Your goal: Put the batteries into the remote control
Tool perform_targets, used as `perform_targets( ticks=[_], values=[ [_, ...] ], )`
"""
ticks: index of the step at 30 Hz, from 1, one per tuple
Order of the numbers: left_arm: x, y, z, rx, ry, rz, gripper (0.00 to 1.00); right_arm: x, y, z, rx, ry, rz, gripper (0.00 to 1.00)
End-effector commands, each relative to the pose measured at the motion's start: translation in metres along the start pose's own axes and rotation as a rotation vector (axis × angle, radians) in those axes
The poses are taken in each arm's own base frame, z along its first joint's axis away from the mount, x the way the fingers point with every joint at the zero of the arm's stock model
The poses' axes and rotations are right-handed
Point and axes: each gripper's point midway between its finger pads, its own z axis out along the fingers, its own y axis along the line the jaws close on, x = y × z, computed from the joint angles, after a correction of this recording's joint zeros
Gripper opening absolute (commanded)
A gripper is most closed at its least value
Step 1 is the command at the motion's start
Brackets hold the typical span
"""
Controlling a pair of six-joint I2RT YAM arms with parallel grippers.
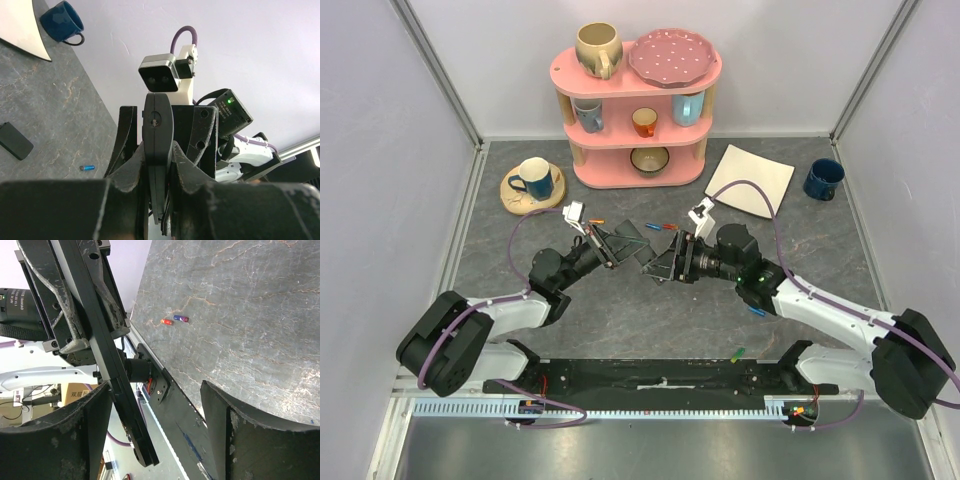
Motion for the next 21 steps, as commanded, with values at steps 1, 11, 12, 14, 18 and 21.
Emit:
perform_targets(
  ticks=[1,11,12,14,18,21],
  values=[
    [-0.018,-0.08,-0.01,0.343,-0.096,0.165,0.02,-0.009,0.021,-0.002,-0.032,0.007,-0.055,0.79],
    [-0.016,-0.072,-0.009,0.323,-0.087,0.158,0.02,-0.02,0.044,-0.011,-0.087,-0.019,-0.109,0.85],
    [-0.015,-0.072,-0.009,0.322,-0.086,0.152,0.02,-0.022,0.048,-0.014,-0.093,-0.026,-0.118,0.85],
    [-0.015,-0.071,-0.01,0.321,-0.085,0.15,0.02,-0.03,0.051,-0.021,-0.099,-0.054,-0.145,0.85],
    [-0.016,-0.077,-0.012,0.334,-0.088,0.145,0.02,-0.036,0.039,-0.031,-0.056,-0.073,-0.177,0.82],
    [-0.015,-0.079,-0.013,0.341,-0.08,0.137,0.02,-0.035,0.029,-0.035,-0.029,-0.065,-0.201,0.75]
  ],
)
